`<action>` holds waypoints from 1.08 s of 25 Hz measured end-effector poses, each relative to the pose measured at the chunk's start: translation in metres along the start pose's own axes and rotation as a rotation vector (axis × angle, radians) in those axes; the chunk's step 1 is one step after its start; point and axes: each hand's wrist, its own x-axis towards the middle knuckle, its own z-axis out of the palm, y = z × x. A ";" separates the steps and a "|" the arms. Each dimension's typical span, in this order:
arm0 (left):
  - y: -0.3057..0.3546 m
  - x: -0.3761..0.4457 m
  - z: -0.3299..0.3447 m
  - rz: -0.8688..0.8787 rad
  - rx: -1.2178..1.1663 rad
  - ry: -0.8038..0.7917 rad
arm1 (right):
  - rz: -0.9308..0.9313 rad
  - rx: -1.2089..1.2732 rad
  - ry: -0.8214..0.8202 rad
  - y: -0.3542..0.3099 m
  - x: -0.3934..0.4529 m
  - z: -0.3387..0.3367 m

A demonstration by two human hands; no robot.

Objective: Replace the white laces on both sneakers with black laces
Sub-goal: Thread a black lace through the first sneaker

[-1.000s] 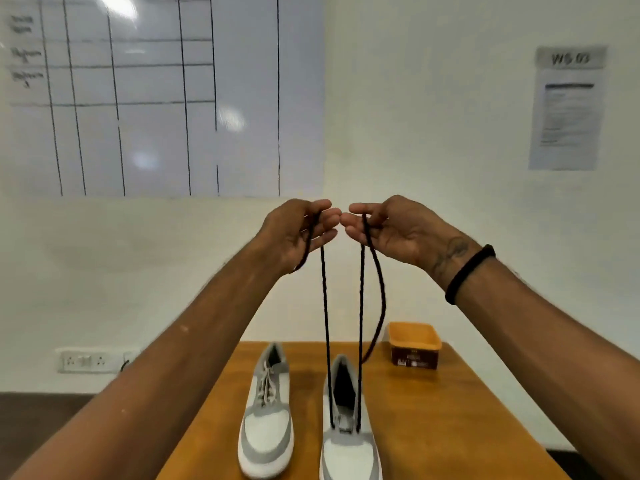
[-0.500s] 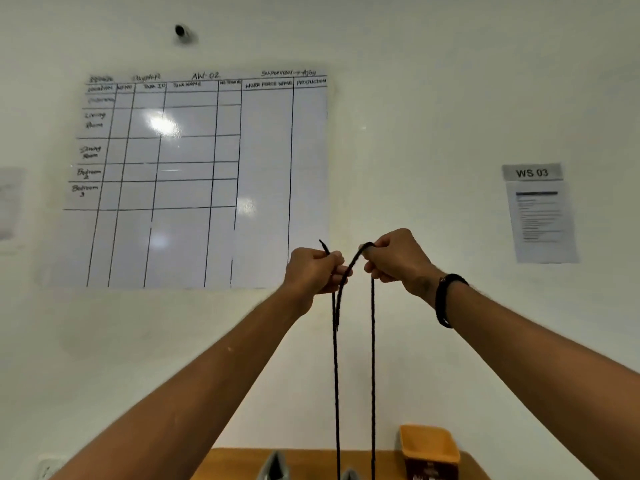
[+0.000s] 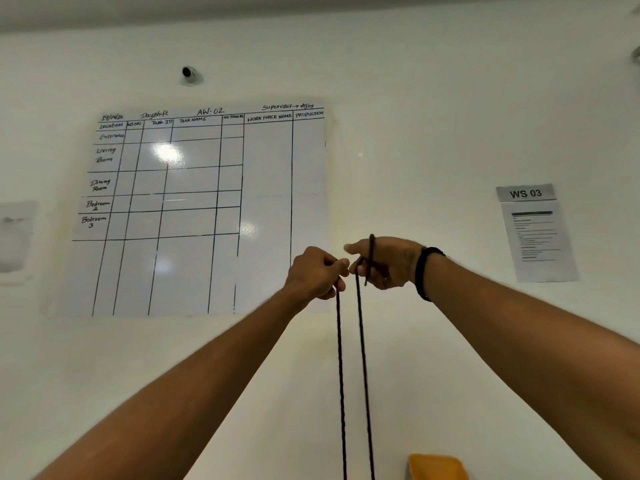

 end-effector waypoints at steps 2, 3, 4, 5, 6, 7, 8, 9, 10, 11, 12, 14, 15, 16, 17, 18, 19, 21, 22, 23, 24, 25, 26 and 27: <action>-0.002 -0.001 0.000 -0.010 0.008 0.005 | -0.084 0.088 0.029 0.005 0.005 0.005; -0.006 -0.003 0.001 -0.017 0.015 0.014 | -0.125 0.065 0.068 0.012 0.008 0.007; -0.011 -0.005 0.002 -0.032 0.018 0.021 | -0.151 0.010 0.107 0.025 0.012 0.009; -0.019 -0.008 0.004 -0.061 0.002 0.027 | -0.156 -0.047 0.125 0.042 0.015 0.009; -0.029 -0.014 0.006 -0.105 -0.023 0.029 | -0.142 -0.097 0.128 0.066 0.018 0.010; -0.041 -0.021 0.008 -0.153 -0.040 0.033 | -0.123 -0.137 0.122 0.093 0.019 0.011; -0.056 -0.029 0.011 -0.199 -0.035 0.035 | -0.098 -0.181 0.102 0.122 0.017 0.013; -0.073 -0.037 0.016 -0.248 -0.007 0.035 | -0.068 -0.232 0.072 0.151 0.014 0.015; -0.091 -0.046 0.023 -0.298 0.051 0.017 | -0.034 -0.300 0.029 0.180 0.009 0.020; -0.109 -0.059 0.030 -0.340 0.145 -0.021 | -0.003 -0.365 -0.014 0.208 0.005 0.024; -0.128 -0.073 0.041 -0.366 0.263 -0.078 | 0.031 -0.438 -0.042 0.235 0.002 0.028; -0.163 -0.110 0.065 -0.346 0.521 -0.281 | 0.116 -0.664 -0.125 0.283 -0.005 0.040; -0.180 -0.132 0.080 -0.312 0.593 -0.391 | 0.158 -0.840 -0.184 0.304 -0.008 0.047; -0.198 -0.157 0.096 -0.277 0.621 -0.501 | 0.184 -1.017 -0.257 0.325 -0.012 0.056; -0.215 -0.183 0.113 -0.249 0.612 -0.608 | 0.176 -1.141 -0.319 0.344 -0.018 0.067; -0.230 -0.208 0.129 -0.218 0.583 -0.700 | 0.125 -1.176 -0.357 0.358 -0.025 0.079; -0.242 -0.231 0.142 -0.198 0.538 -0.772 | 0.052 -1.137 -0.371 0.369 -0.030 0.089; -0.260 -0.263 0.160 -0.158 0.440 -0.811 | -0.113 -0.996 -0.366 0.383 -0.041 0.106; -0.266 -0.272 0.164 -0.136 0.398 -0.787 | -0.169 -0.969 -0.384 0.387 -0.046 0.114; -0.268 -0.278 0.165 -0.127 0.356 -0.755 | -0.210 -0.985 -0.414 0.392 -0.049 0.123; -0.270 -0.280 0.165 -0.125 0.312 -0.724 | -0.234 -1.037 -0.445 0.398 -0.050 0.131; -0.273 -0.280 0.165 -0.125 0.278 -0.707 | -0.236 -1.088 -0.457 0.405 -0.048 0.138; -0.274 -0.280 0.165 -0.121 0.261 -0.703 | -0.229 -1.111 -0.456 0.409 -0.046 0.144; -0.276 -0.281 0.165 -0.113 0.259 -0.710 | -0.221 -1.108 -0.458 0.412 -0.045 0.149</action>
